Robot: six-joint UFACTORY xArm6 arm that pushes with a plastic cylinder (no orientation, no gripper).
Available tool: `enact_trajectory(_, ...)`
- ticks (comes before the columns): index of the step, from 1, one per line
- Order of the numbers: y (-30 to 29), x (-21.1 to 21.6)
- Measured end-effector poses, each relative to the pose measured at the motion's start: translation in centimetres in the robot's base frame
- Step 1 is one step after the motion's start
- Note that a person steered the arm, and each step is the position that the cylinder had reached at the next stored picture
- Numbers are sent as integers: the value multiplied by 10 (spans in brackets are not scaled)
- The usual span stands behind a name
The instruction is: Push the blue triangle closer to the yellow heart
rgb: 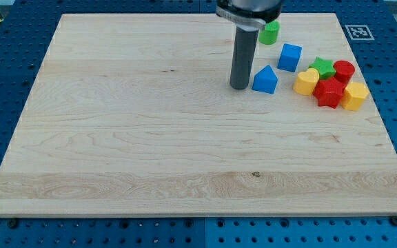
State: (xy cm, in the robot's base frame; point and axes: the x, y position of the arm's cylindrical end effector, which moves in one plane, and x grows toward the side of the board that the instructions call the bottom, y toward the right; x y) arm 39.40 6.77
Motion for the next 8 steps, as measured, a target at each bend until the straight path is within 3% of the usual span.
enact_trajectory(2,6,5)
enact_trajectory(5,71,15)
enact_trajectory(6,64,17)
enact_trajectory(8,-20,25)
